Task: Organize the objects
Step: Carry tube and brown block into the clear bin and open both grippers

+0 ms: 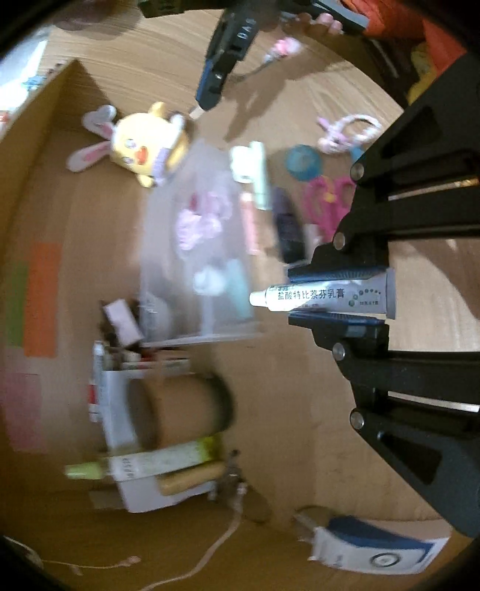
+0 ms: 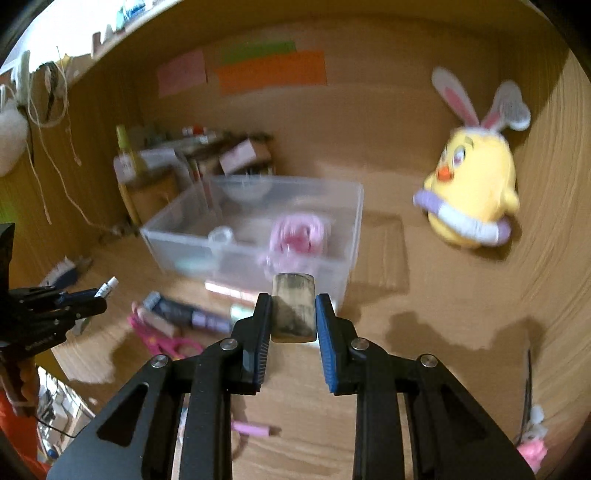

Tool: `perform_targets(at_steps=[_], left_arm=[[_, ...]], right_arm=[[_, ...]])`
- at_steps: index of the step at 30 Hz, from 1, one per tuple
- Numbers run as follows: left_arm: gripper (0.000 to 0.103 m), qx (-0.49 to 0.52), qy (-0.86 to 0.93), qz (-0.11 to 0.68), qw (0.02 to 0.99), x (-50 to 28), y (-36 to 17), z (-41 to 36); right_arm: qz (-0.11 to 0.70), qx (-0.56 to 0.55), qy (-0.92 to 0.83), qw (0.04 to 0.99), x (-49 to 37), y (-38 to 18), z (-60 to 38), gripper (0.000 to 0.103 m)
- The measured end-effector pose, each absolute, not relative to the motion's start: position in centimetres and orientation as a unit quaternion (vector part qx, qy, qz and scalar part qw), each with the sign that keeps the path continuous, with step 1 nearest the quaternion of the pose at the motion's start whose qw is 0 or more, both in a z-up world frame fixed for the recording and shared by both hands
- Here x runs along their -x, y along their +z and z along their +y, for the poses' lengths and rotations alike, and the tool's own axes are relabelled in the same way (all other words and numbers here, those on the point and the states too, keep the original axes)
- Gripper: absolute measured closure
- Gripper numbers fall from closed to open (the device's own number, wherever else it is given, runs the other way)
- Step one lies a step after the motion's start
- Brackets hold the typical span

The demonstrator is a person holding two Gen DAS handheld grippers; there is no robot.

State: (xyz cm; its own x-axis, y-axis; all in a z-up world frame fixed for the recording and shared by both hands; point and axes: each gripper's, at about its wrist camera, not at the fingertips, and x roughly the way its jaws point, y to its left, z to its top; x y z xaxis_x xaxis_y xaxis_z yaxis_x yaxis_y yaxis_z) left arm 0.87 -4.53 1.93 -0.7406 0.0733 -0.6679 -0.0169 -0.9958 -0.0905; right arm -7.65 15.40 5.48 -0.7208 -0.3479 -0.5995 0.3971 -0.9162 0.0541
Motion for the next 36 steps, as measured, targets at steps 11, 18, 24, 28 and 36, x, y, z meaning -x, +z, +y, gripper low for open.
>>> perform_targets(at_steps=[11,18,24,28,36], left_arm=[[0.087,0.328,0.941,-0.067,0.052,5.3,5.8,-5.0],[0.087,0.355,0.93,-0.077,0.061,9.5,5.1,-4.8],[0.087,0.388,0.917,-0.075,0.061,12.6,3.3,-4.5],[0.087,0.408,0.909,-0.07,0.052,14.1,2.0,-4.3],[0.087,0.432,0.898,-0.059,0.054,15.5,0.3,-4.2]], right_arm=[[0.048,-0.263,-0.943,0.198,10.3,9.0,13.4,0.081],[0.053,-0.277,-0.941,0.187,13.6,8.3,12.6,0.081],[0.046,-0.326,-0.926,0.184,16.9,5.4,12.9,0.081],[0.051,-0.351,-0.918,0.176,18.3,3.7,12.9,0.081],[0.073,-0.379,-0.906,0.171,19.3,1.7,12.2,0.081]])
